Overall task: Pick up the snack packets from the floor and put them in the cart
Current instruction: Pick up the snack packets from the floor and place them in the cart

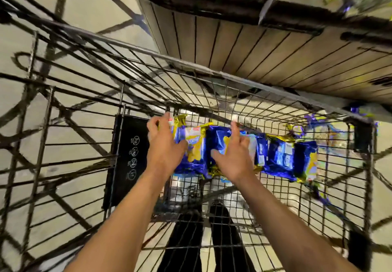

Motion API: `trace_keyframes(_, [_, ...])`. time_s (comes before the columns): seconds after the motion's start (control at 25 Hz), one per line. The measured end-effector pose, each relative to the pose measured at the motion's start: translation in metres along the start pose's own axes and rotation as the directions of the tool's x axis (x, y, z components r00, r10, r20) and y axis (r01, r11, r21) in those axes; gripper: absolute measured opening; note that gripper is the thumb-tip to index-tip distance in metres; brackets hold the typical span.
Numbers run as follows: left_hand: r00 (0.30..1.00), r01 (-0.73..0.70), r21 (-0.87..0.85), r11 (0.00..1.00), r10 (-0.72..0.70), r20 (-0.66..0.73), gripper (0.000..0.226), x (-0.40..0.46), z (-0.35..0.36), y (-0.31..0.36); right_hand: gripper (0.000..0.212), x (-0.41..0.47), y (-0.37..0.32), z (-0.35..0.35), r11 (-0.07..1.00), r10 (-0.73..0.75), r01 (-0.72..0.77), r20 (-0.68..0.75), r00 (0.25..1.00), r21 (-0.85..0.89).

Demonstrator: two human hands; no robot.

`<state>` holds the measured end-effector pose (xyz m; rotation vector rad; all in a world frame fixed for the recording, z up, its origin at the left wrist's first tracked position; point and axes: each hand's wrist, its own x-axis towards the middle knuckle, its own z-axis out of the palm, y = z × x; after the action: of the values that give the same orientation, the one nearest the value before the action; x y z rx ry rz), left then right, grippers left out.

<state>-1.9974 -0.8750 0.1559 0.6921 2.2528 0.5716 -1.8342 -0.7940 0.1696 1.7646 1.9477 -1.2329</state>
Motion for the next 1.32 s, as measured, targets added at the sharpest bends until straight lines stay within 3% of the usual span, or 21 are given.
trace_keyframes(0.36, [0.999,-0.040,0.050,0.998,0.040,0.011,0.098,-0.011,-0.001,-0.014,0.103,-0.006,-0.002,0.012,0.999,-0.002,-0.003,-0.155,0.988,-0.035])
trace_keyframes(0.6, [0.999,0.022,-0.002,1.000,-0.021,0.040,0.100,-0.027,-0.013,-0.014,0.101,-0.024,-0.001,0.011,0.999,0.052,-0.051,-0.161,0.986,0.013])
trace_keyframes(0.8, [0.998,0.020,0.000,1.000,-0.020,-0.052,0.084,-0.047,-0.040,0.006,0.093,-0.049,-0.002,-0.007,0.997,0.031,-0.015,-0.202,0.979,0.080])
trace_keyframes(0.92, [0.990,-0.113,0.031,0.993,0.115,-0.083,0.067,-0.065,-0.057,0.030,0.081,-0.071,-0.003,-0.030,0.992,0.000,0.028,-0.228,0.974,0.120])
trace_keyframes(1.08, [0.950,-0.305,0.173,0.936,0.313,-0.018,0.055,-0.096,-0.075,0.079,0.058,-0.109,-0.005,-0.077,0.998,-0.065,0.063,-0.307,0.950,-0.015])
trace_keyframes(1.2, [0.847,-0.513,0.388,0.766,0.526,0.080,0.050,-0.122,-0.078,0.122,0.046,-0.147,-0.007,-0.118,0.962,-0.188,0.085,-0.401,0.897,-0.261])
trace_keyframes(1.32, [0.733,-0.650,0.464,0.601,0.657,0.176,0.050,-0.155,-0.077,0.170,0.039,-0.184,0.001,-0.161,0.933,-0.247,0.069,-0.490,0.836,-0.352])
